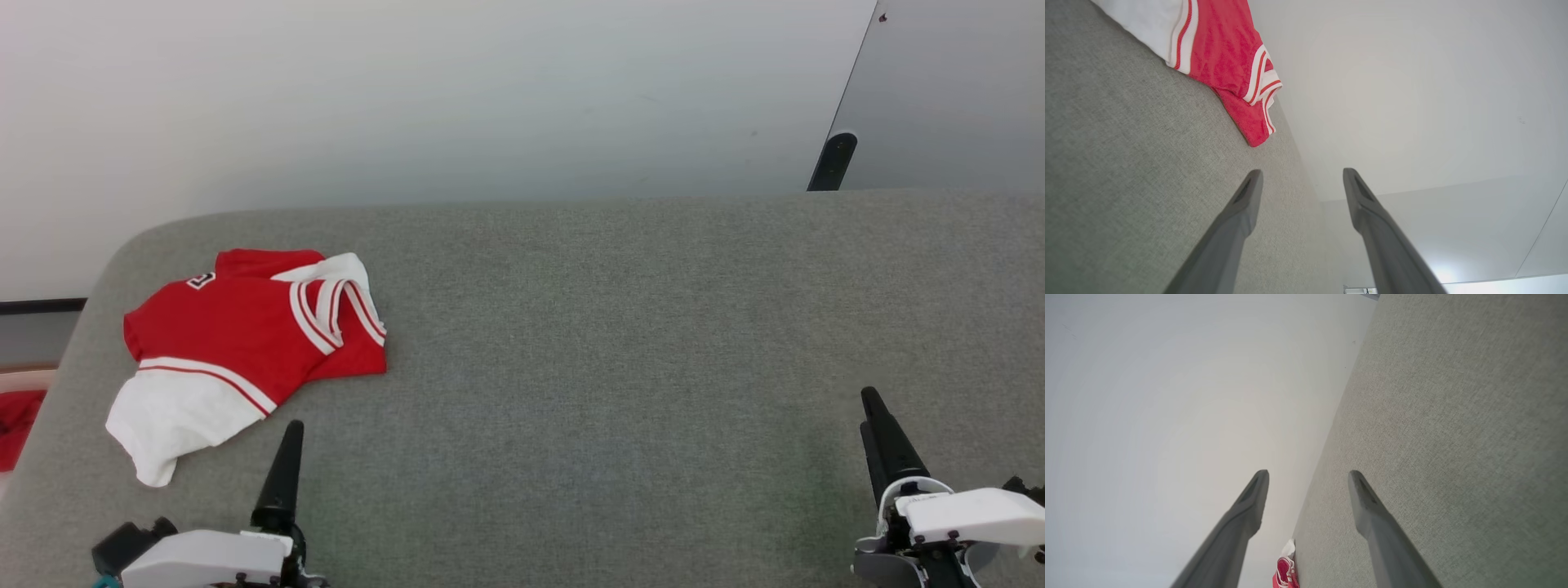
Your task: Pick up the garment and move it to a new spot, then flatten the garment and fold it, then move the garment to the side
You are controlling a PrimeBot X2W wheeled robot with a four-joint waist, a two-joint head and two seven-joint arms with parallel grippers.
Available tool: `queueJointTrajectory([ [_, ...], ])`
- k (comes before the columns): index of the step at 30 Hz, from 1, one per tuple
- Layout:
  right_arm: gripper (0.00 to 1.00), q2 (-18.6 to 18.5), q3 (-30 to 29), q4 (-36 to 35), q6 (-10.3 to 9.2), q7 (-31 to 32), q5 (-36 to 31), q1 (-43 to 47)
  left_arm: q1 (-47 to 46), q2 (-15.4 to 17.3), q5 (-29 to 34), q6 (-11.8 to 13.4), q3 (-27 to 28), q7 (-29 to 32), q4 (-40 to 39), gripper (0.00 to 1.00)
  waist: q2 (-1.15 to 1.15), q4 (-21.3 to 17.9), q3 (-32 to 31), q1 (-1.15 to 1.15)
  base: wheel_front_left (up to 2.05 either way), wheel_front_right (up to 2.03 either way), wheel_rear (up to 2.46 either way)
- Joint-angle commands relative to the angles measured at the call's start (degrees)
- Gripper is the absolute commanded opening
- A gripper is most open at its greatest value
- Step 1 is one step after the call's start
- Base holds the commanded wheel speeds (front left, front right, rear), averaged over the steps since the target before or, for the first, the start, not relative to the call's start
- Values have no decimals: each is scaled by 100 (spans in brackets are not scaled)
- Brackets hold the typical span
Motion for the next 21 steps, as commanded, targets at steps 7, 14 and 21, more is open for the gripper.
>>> queueJointTrajectory([
  [7,100,-157,202,65,22,-169,-853,-372,-229,273,794,129,-140,-199,-39,100,0,-1,17,0,0,0,0],
  [14,100,-241,335,107,26,-288,-1738,-507,-378,490,1605,192,-239,-353,62,100,0,-10,38,0,0,0,0],
  [21,100,-291,418,97,29,-350,-2558,-596,-487,604,2469,210,-296,-488,101,100,0,-14,57,0,0,0,0],
])
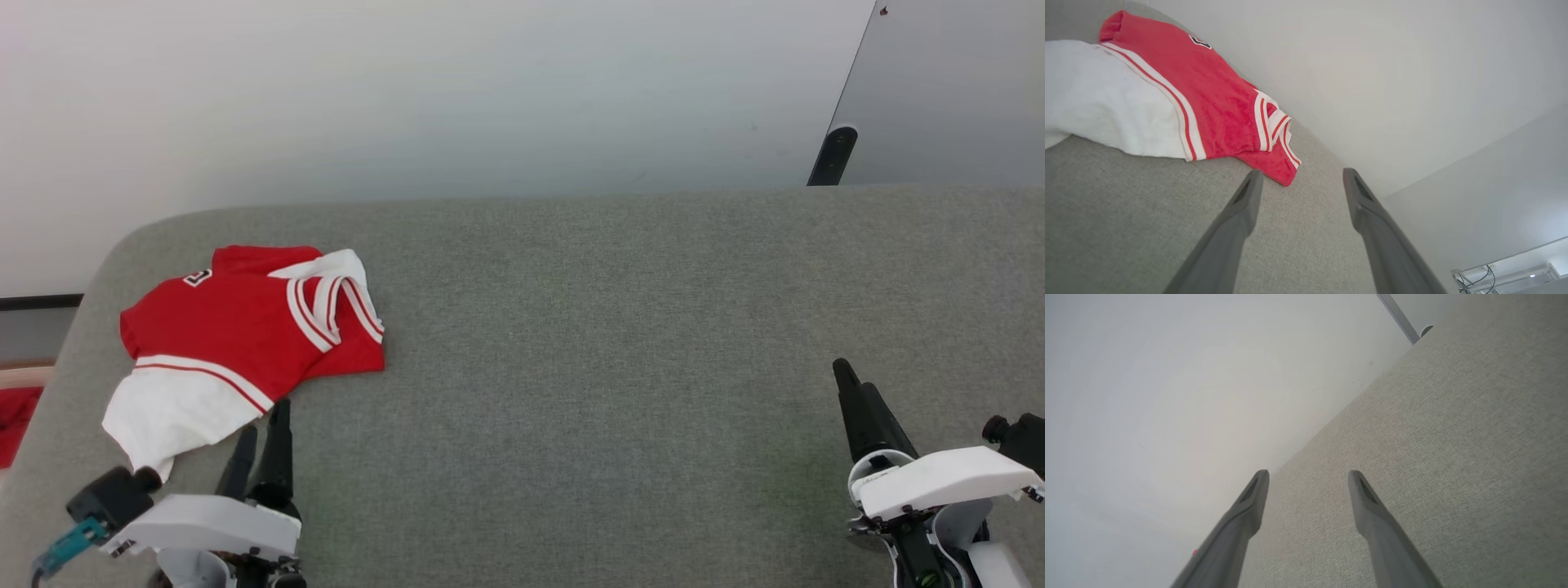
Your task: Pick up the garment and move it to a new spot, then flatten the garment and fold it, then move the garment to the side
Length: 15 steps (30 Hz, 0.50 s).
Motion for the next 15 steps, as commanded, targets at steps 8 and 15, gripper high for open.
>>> queueJointTrajectory([
  [8,100,-104,28,-75,29,-86,-945,-232,-212,156,920,-38,-45,-172,0,100,0,-1,11,0,0,0,0],
  [15,100,-113,29,-96,32,-147,-1575,-290,-249,208,1521,-89,-23,-292,39,100,0,-3,11,0,0,0,0],
])
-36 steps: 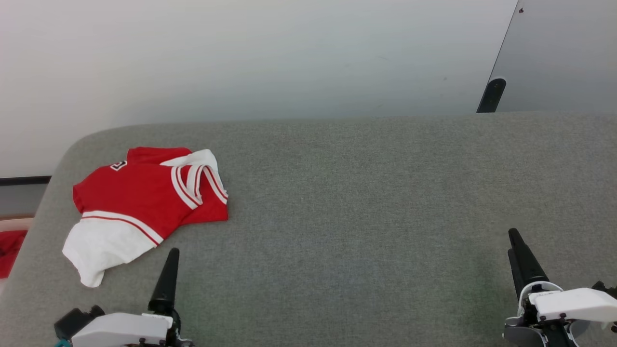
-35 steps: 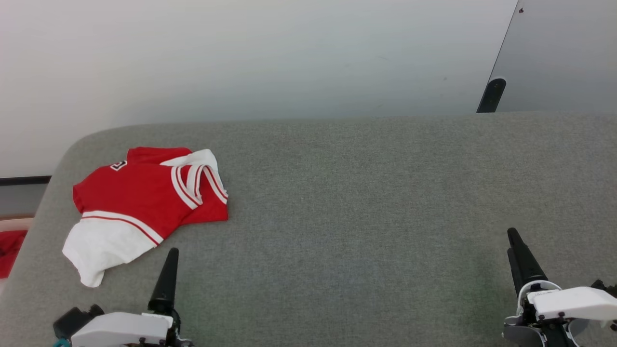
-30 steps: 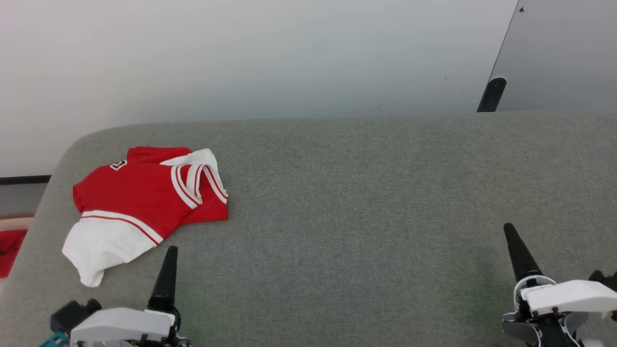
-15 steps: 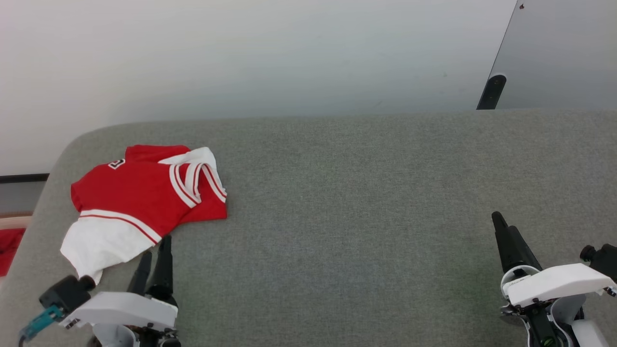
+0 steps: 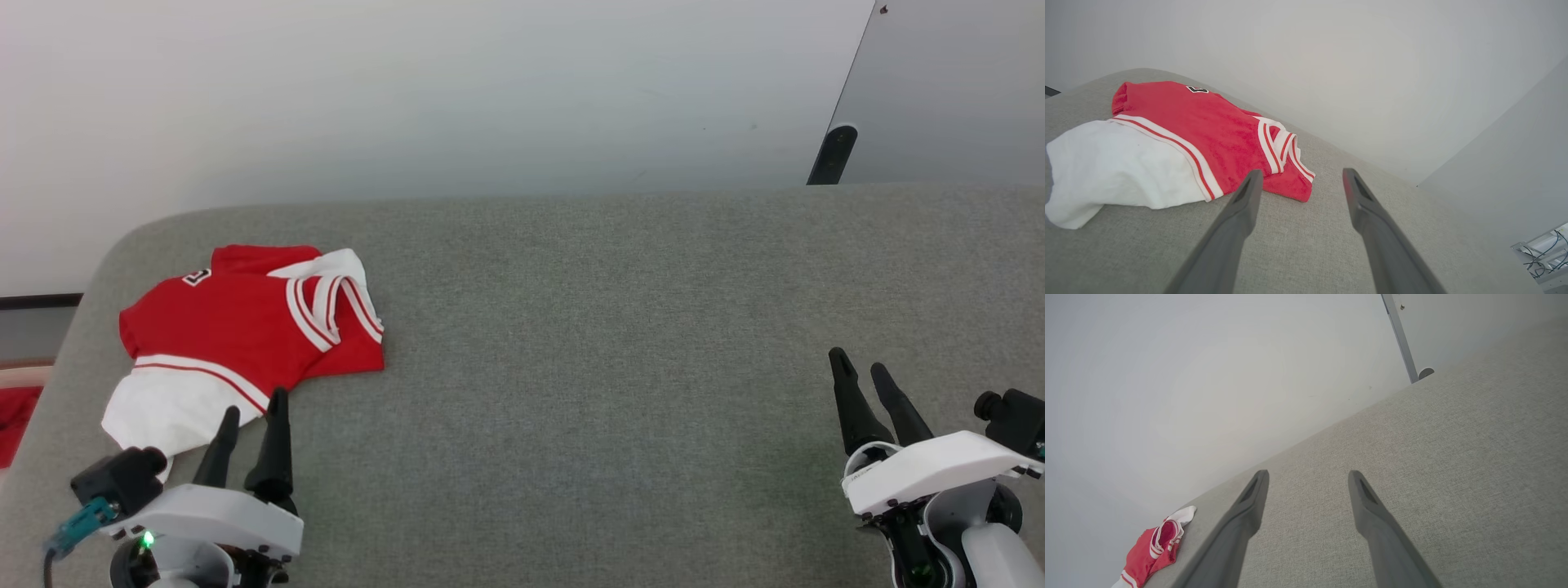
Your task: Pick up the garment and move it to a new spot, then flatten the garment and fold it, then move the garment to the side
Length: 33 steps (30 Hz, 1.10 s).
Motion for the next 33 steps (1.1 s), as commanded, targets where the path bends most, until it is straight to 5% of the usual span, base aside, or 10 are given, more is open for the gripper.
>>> queueJointTrajectory([
  [1,100,-36,15,-72,31,-52,-150,-173,-126,60,149,-38,21,-48,-40,100,0,0,2,0,0,0,0],
  [33,100,-126,5,-30,39,-402,-1991,-298,-224,203,1795,-321,79,-504,293,100,0,-52,-59,0,0,0,0],
])
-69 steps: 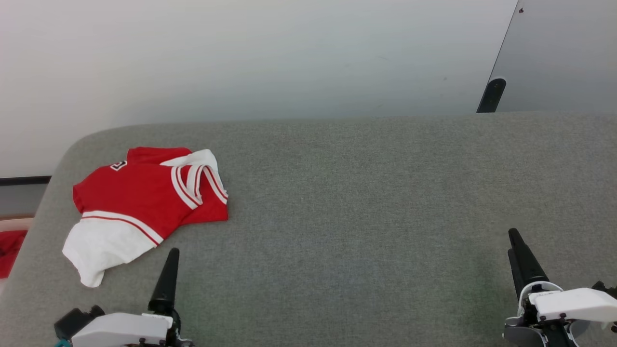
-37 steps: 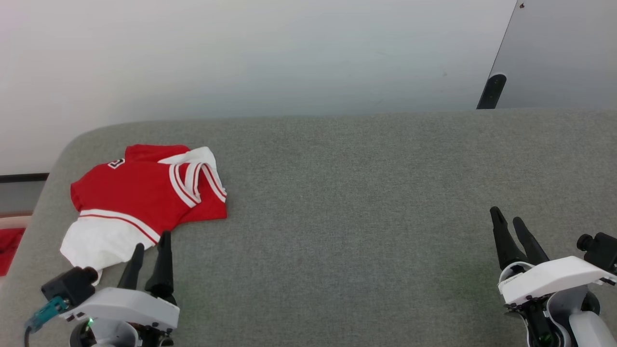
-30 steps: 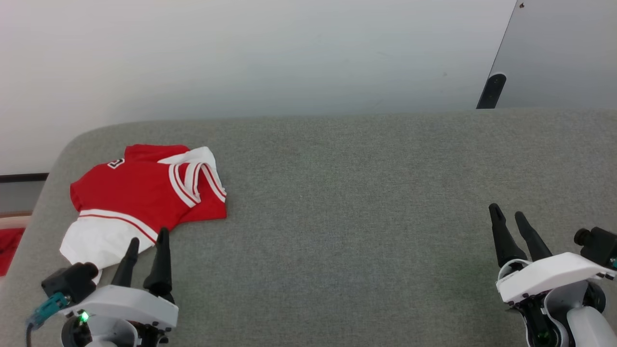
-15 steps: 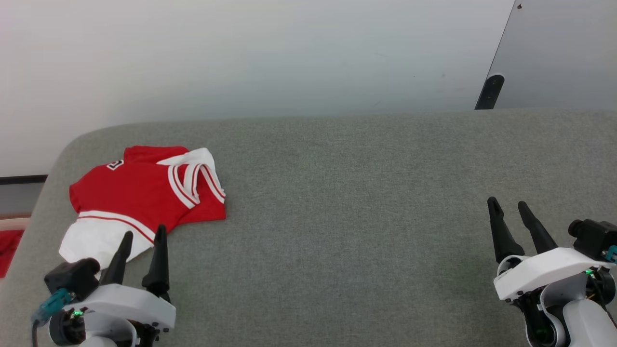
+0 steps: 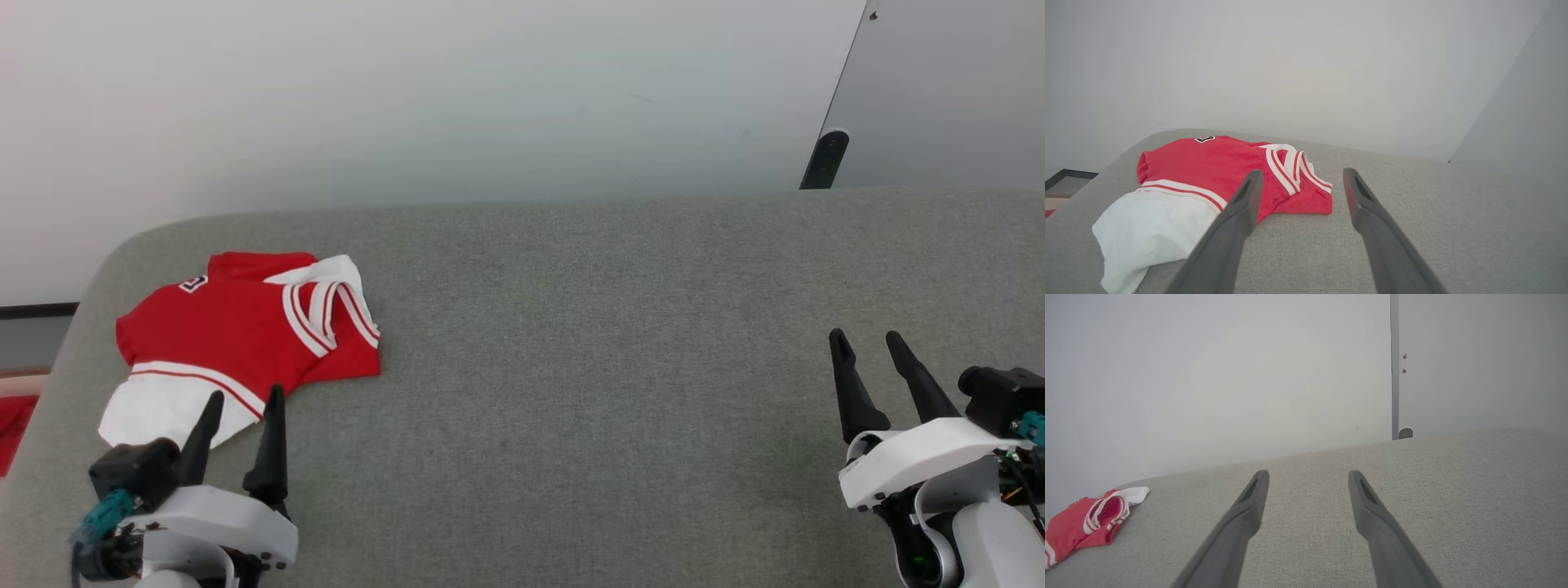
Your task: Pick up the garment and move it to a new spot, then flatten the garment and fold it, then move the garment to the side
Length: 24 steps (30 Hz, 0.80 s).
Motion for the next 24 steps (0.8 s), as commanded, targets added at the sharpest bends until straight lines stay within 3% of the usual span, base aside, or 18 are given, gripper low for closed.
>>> queueJointTrajectory([
  [1,100,-29,6,-11,23,-56,-139,-97,-70,48,125,-29,-9,-48,-6,100,0,-6,-6,0,0,0,0],
  [24,100,10,-188,58,33,-303,-1101,-120,8,81,865,-44,57,-307,109,100,0,-19,-3,0,0,0,0],
])
